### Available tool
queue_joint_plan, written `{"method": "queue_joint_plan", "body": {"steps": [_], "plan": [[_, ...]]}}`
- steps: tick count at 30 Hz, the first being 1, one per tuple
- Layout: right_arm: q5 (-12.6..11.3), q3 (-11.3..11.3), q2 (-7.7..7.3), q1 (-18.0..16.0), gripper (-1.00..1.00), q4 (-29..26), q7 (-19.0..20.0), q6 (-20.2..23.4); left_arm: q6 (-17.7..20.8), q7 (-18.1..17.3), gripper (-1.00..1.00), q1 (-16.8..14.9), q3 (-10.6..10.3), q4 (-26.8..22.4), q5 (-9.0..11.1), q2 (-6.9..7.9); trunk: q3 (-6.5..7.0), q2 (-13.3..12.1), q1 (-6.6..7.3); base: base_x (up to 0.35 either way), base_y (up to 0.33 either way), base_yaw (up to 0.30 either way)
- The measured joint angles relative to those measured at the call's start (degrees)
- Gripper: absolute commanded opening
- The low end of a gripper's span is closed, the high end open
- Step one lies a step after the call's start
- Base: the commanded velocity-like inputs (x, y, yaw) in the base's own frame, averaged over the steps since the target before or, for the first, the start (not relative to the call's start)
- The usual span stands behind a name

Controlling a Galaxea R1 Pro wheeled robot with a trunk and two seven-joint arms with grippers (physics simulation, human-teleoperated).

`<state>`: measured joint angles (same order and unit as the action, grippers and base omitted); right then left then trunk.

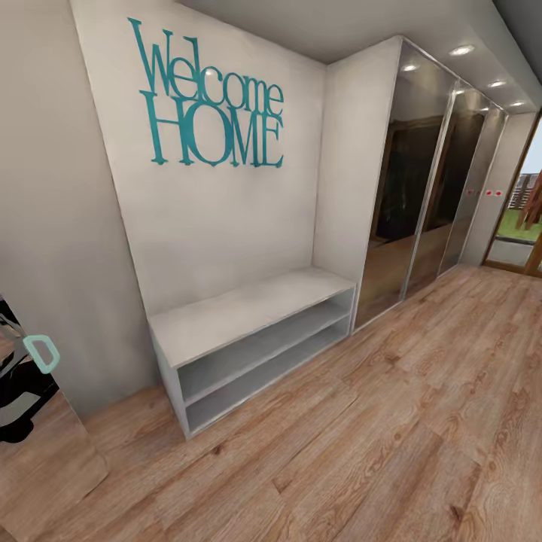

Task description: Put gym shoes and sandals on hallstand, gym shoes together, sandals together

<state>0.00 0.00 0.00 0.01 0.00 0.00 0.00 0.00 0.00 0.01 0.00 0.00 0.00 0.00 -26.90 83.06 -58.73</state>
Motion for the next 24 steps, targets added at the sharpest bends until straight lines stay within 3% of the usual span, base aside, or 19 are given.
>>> {"method": "queue_joint_plan", "body": {"steps": [24], "plan": [[-0.22, -0.18, 0.16, -0.09, 1.00, -1.77, -0.79, 0.00, -0.45, 0.00, 1.00, -0.09, 0.11, -5.52, -0.08, 0.37, 0.03, -0.01, 0.00, 0.000, 0.000, 0.000]]}}
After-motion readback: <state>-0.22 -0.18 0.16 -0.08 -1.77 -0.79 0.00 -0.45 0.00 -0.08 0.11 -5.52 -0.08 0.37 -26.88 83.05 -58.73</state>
